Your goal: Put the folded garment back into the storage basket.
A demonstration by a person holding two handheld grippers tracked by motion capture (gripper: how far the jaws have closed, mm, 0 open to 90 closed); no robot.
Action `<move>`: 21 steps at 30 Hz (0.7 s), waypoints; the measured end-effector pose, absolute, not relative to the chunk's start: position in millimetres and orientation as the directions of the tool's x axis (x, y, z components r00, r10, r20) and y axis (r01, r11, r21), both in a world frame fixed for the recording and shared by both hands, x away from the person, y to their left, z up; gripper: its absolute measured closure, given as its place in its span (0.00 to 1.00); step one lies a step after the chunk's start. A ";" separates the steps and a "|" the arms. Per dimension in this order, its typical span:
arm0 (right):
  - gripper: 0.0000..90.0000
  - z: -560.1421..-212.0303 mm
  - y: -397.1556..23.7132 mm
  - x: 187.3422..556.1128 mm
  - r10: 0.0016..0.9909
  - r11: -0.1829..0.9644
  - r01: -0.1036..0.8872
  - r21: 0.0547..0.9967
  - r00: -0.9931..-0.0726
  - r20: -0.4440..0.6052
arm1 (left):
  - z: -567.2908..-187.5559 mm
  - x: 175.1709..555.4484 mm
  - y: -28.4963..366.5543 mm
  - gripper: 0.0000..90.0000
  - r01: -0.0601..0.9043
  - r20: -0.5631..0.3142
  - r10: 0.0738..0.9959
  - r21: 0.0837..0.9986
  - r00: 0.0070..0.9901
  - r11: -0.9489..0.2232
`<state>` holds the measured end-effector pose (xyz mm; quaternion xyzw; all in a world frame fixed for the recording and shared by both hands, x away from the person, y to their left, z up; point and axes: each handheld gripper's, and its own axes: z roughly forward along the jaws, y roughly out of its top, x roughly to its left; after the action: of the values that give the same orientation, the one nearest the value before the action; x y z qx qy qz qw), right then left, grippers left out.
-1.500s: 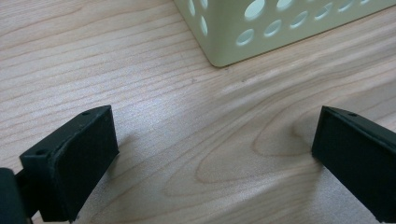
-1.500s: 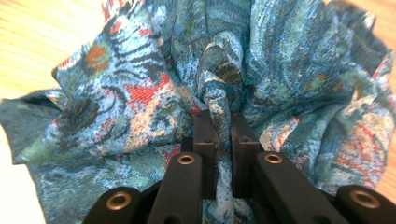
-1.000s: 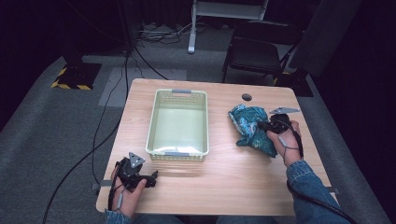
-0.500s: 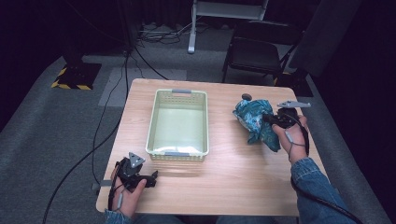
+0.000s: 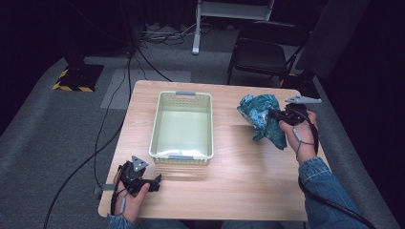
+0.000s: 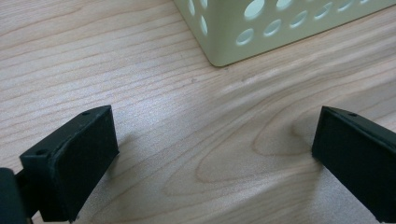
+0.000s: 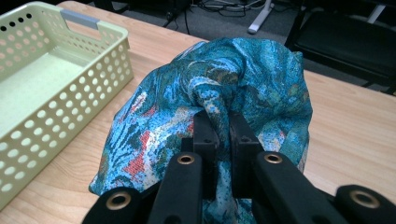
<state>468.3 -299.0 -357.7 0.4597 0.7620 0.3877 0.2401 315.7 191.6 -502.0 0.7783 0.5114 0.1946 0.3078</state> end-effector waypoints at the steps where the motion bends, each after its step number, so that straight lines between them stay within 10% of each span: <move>1: 0.93 -355.9 -298.2 468.2 0.886 0.277 0.511 0.814 -0.464 -0.011 | -502.0 315.7 191.6 0.00 0.676 -0.012 0.916 0.678 0.401 -0.287; 21: 0.93 -325.9 -277.5 467.2 0.872 0.283 0.463 0.840 -0.490 -0.024 | -502.0 315.8 191.6 0.00 0.677 -0.012 0.916 0.678 0.401 -0.287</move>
<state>467.2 -277.5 -325.9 0.4386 0.7608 0.4073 0.2507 315.8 191.6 -502.0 0.7783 0.5116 0.1945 0.3079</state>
